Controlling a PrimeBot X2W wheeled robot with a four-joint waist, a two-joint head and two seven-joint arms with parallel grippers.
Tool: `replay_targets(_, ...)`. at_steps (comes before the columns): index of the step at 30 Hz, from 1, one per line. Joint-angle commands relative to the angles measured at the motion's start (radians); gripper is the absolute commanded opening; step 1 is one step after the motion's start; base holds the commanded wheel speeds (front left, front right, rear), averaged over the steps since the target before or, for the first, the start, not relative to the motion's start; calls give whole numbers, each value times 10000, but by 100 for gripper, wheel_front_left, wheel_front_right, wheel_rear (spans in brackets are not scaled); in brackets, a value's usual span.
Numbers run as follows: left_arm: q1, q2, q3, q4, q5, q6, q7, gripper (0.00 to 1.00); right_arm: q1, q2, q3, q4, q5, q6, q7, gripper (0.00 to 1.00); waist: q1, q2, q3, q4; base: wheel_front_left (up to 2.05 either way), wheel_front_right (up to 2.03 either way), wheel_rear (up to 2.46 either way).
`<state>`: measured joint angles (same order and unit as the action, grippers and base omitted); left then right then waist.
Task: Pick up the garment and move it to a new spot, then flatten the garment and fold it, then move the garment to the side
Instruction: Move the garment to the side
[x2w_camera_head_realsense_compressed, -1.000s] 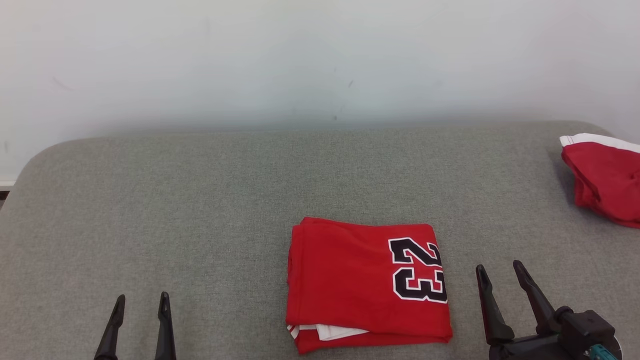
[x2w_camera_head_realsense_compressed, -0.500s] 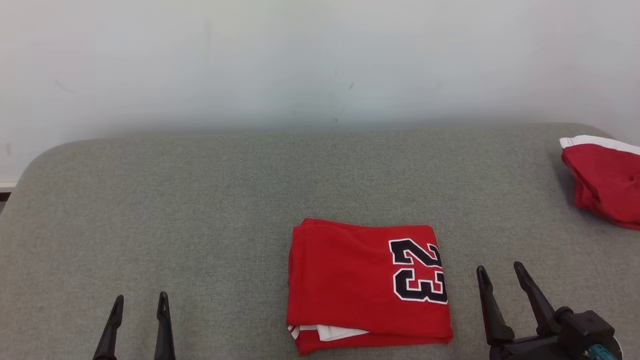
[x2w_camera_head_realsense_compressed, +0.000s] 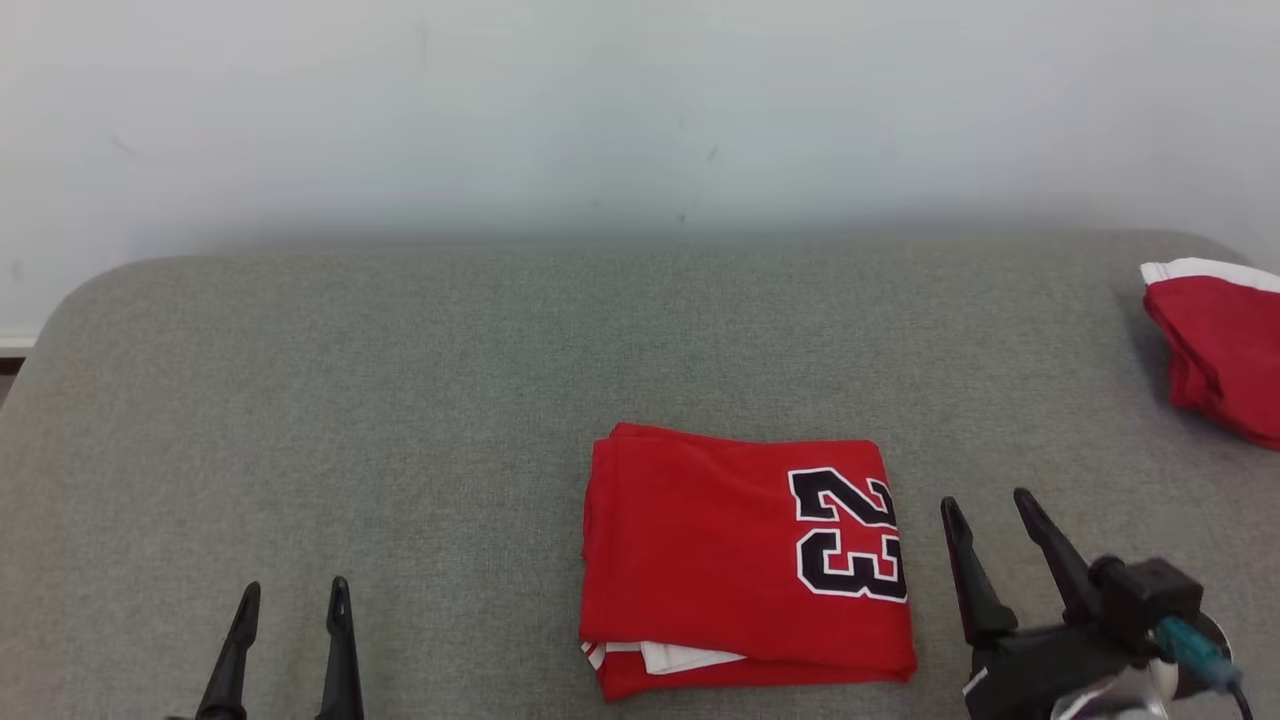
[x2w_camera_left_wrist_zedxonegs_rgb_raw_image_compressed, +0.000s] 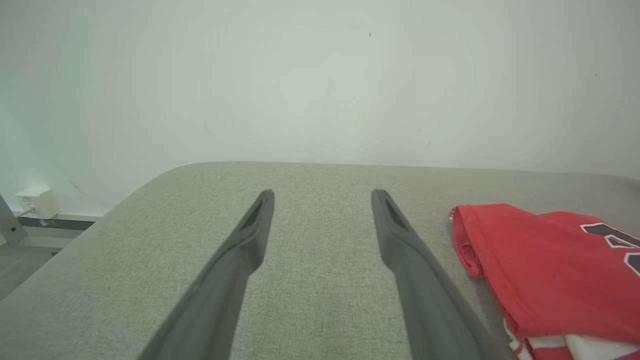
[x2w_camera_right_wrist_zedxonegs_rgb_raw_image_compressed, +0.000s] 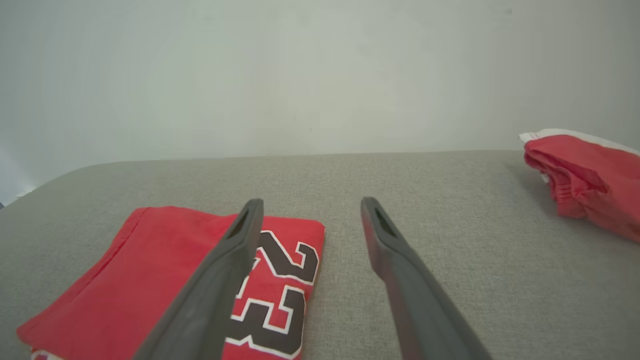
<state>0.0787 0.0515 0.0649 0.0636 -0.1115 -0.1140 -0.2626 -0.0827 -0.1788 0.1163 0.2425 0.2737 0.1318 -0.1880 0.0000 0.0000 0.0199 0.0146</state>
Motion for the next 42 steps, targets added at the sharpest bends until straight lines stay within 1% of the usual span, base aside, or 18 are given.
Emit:
replay_targets(1,-137,-4,-58,-14,-16,42,-27,100,-276,-66,25,174,117,-30,155,100,0,0,169,105,0,0,0)
replay_targets(3,-272,-8,-163,2,-11,46,-27,100,-609,-142,42,541,74,-30,472,100,0,0,305,213,0,0,0)
replay_targets(6,-412,-2,-289,44,-18,48,-27,100,-1100,-90,64,1134,158,-30,879,100,0,0,479,378,0,0,0)
replay_targets(10,-658,-8,-449,101,-41,52,-27,100,-1673,-167,186,2037,248,-30,1173,100,0,0,719,596,0,0,0)
replay_targets(17,-860,-10,-566,227,-118,71,-27,100,-2353,-26,500,3603,486,-30,1203,100,0,0,964,833,0,0,0)
replay_targets(25,-940,-8,-627,336,-183,170,-27,100,-2563,230,831,5081,695,-30,1195,100,0,0,1008,867,0,0,0)
replay_targets(26,-948,-11,-627,345,-191,174,-27,100,-2532,295,905,5210,765,-28,1226,94,0,0,1006,856,0,0,0)
replay_targets(27,-957,-11,-625,350,-211,183,-27,100,-2556,374,977,5296,825,-28,1193,35,0,0,1008,841,0,0,0)
replay_targets(28,-969,-12,-624,353,-229,206,-27,100,-2602,435,1073,5398,919,-28,1231,0,0,0,1017,827,0,0,0)
replay_targets(30,-1013,-10,-654,363,-260,236,-27,100,-2737,415,1203,5477,1117,-16,1182,0,0,0,1055,806,0,0,0)
replay_targets(34,-1151,-10,-773,303,-364,285,-27,100,-3339,47,1373,5455,1333,-27,990,0,0,0,1270,778,0,0,0)
replay_targets(38,-1368,-12,-1036,287,-342,322,-27,100,-4102,-425,1722,5287,1463,-30,986,0,0,0,1683,699,0,0,0)
replay_targets(40,-1527,-12,-1158,238,-332,313,-27,100,-4558,-780,1940,5162,1521,-30,1053,0,0,0,1962,632,0,0,0)
replay_targets(41,-1527,-12,-1158,238,-332,313,-27,100,-4558,-780,1940,5162,1521,-30,1053,0,0,0,1962,632,0,0,0)
replay_targets(42,-1591,-11,-1196,207,-314,323,-27,100,-4800,-968,2061,5070,1566,-30,1091,0,0,0,2129,574,0,0,0)
